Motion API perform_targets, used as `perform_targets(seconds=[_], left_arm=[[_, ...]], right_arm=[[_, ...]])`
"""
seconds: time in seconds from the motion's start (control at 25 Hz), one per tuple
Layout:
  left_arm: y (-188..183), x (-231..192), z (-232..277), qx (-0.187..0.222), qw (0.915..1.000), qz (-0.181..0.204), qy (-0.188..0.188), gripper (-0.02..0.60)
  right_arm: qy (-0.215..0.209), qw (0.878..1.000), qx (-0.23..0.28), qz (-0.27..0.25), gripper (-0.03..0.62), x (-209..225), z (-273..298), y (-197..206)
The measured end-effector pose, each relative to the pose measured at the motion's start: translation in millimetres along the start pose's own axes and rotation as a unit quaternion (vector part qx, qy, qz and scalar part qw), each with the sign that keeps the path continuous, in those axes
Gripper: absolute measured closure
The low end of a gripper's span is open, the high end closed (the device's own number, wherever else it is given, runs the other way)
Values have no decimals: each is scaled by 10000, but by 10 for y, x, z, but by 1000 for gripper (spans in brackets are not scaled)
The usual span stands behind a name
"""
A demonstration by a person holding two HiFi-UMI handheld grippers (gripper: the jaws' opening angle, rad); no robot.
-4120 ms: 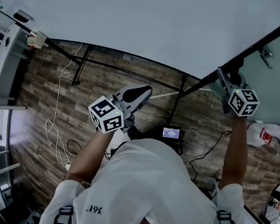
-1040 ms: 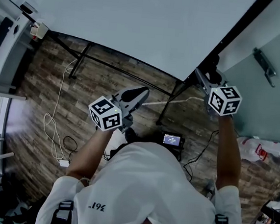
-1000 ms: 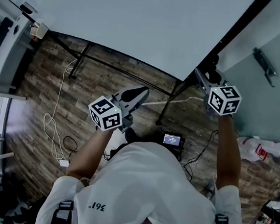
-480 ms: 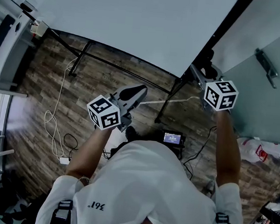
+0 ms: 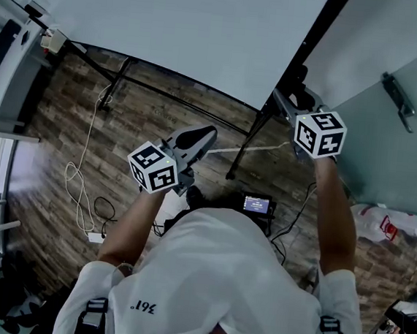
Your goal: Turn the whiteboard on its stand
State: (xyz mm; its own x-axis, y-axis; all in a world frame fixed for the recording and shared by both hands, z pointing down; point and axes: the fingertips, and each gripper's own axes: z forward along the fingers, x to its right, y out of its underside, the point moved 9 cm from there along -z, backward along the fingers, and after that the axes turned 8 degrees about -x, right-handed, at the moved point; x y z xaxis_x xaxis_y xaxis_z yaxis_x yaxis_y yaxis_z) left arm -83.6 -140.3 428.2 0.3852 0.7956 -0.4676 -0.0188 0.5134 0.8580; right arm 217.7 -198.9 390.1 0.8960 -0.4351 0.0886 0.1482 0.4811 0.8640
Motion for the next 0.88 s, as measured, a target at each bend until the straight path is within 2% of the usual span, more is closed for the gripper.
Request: perform_targets(seconds=[0.88], left_arm=[[15, -116, -65, 61, 9998, -126, -149, 574]], right_arm=[[-153, 9999, 32, -74, 405, -188, 312, -167]])
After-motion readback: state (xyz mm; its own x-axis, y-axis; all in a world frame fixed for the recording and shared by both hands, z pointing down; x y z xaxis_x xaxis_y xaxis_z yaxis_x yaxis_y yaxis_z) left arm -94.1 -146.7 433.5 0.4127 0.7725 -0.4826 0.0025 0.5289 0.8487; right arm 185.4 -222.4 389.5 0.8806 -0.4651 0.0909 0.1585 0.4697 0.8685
